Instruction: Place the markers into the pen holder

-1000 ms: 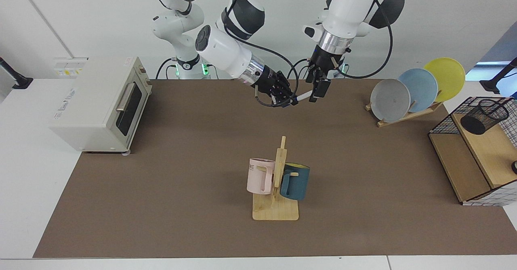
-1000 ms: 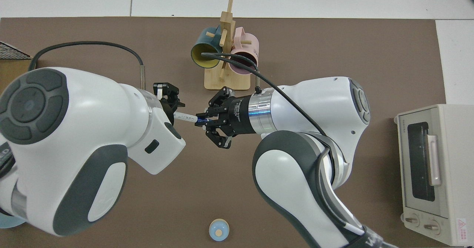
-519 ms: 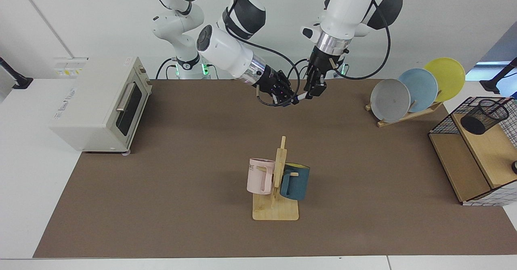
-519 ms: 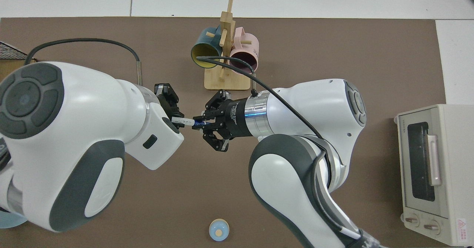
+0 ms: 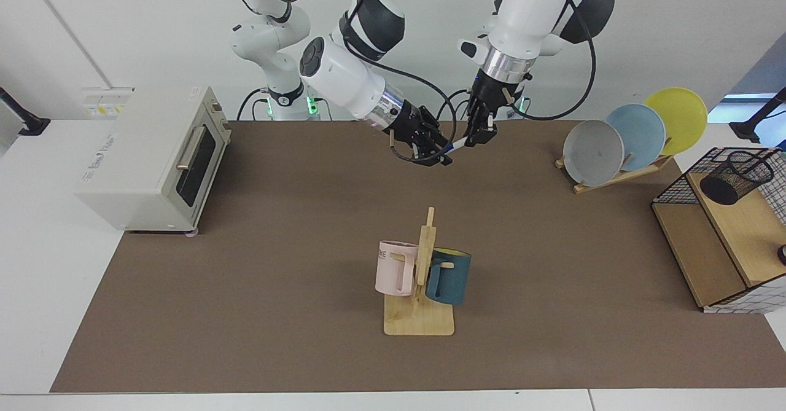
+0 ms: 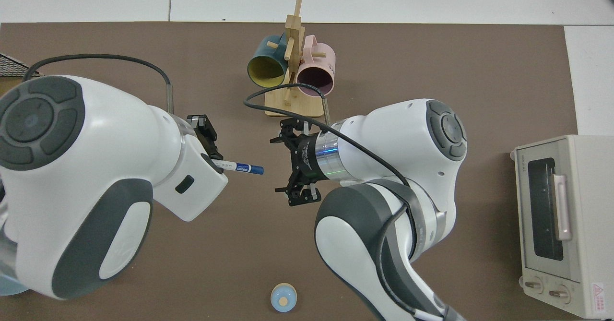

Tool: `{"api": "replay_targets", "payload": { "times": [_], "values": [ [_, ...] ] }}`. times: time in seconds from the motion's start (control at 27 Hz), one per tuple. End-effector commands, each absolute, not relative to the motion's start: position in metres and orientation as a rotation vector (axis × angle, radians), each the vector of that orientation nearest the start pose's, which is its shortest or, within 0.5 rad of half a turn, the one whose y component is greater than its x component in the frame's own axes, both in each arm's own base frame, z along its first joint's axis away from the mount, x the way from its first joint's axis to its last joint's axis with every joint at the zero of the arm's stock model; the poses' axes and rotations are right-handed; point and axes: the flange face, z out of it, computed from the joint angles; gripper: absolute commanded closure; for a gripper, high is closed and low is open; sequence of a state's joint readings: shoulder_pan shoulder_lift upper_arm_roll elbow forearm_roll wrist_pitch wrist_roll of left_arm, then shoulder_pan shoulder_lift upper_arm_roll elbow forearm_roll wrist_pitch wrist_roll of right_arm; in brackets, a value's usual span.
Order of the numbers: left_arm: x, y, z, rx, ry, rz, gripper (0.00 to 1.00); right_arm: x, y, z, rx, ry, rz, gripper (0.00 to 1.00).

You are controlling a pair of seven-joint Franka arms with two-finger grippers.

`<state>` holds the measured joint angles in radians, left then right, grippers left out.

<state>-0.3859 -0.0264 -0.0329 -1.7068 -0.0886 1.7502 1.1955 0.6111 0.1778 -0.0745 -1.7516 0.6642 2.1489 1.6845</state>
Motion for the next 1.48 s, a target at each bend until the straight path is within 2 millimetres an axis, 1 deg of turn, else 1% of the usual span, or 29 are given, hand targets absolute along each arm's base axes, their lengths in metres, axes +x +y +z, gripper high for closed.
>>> {"api": "replay_targets", "payload": {
  "times": [0.0, 0.11, 0.15, 0.22, 0.26, 0.37, 0.44, 0.59, 0.67, 0.7, 0.78, 0.85, 0.93, 1.0, 1.04, 1.11, 1.19, 1.3, 1.37, 1.44],
  "values": [
    [0.514, -0.199, 0.598, -2.191, 2.188, -0.029, 1.00, 0.522, 0.331, 0.496, -2.330, 1.538, 0.453, 0.00],
    [0.521, -0.182, 0.606, -2.136, 2.126, 0.018, 1.00, 0.520, 0.308, 0.497, -2.514, 1.410, 0.408, 0.00],
    [0.523, -0.171, 0.606, -2.146, 2.101, 0.057, 1.00, 0.521, 0.295, 0.499, -2.578, 1.354, 0.391, 0.00],
    [0.528, -0.148, 0.606, -2.182, 2.048, 0.098, 1.00, 0.525, 0.270, 0.503, -2.650, 1.281, 0.376, 0.00],
    [0.532, -0.133, 0.604, -2.202, 2.015, 0.124, 1.00, 0.527, 0.257, 0.505, -2.682, 1.238, 0.379, 0.00],
    [0.539, -0.089, 0.604, -2.226, 1.912, 0.200, 1.00, 0.535, 0.213, 0.512, -2.741, 1.117, 0.380, 0.00],
    [0.539, -0.076, 0.605, -2.194, 1.866, 0.273, 1.00, 0.540, 0.182, 0.517, -2.778, 1.025, 0.372, 0.00],
    [0.535, -0.056, 0.608, -2.136, 1.814, 0.387, 1.00, 0.547, 0.137, 0.523, -2.819, 0.931, 0.337, 0.00],
    [0.537, -0.032, 0.610, -2.128, 1.765, 0.440, 1.00, 0.549, 0.119, 0.527, -2.867, 0.857, 0.299, 0.00],
    [0.539, -0.023, 0.611, -2.113, 1.750, 0.461, 1.00, 0.550, 0.109, 0.528, -2.896, 0.809, 0.279, 0.00],
    [0.541, -0.004, 0.614, -2.074, 1.748, 0.492, 1.00, 0.552, 0.089, 0.531, -2.942, 0.718, 0.247, 0.00],
    [0.544, 0.019, 0.615, -2.023, 1.794, 0.525, 1.00, 0.553, 0.066, 0.534, -2.972, 0.619, 0.221, 0.00],
    [0.547, 0.041, 0.618, -1.991, 1.822, 0.518, 1.00, 0.554, 0.043, 0.542, -2.993, 0.510, 0.186, 0.00],
    [0.549, 0.057, 0.619, -1.968, 1.843, 0.519, 1.00, 0.555, 0.030, 0.547, -3.027, 0.379, 0.153, 0.00],
    [0.550, 0.067, 0.620, -1.939, 1.858, 0.527, 1.00, 0.555, 0.026, 0.549, -3.055, 0.283, 0.141, 0.00],
    [0.554, 0.081, 0.624, -1.872, 1.879, 0.542, 1.00, 0.555, 0.022, 0.549, -3.090, 0.142, 0.134, 0.00],
    [0.555, 0.098, 0.627, -1.833, 1.888, 0.548, 1.00, 0.554, 0.021, 0.550, -3.103, 0.053, 0.148, 0.00],
    [0.555, 0.135, 0.628, -1.824, 1.877, 0.544, 1.00, 0.555, 0.021, 0.573, -3.104, 0.027, 0.107, 0.00],
    [0.555, 0.152, 0.630, -1.806, 1.882, 0.538, 1.00, 0.556, 0.023, 0.578, -3.106, 0.021, 0.093, 0.00],
    [0.555, 0.166, 0.637, -1.791, 1.877, 0.525, 1.00, 0.556, 0.024, 0.579, -3.105, 0.028, 0.086, 0.00]
  ]
}}
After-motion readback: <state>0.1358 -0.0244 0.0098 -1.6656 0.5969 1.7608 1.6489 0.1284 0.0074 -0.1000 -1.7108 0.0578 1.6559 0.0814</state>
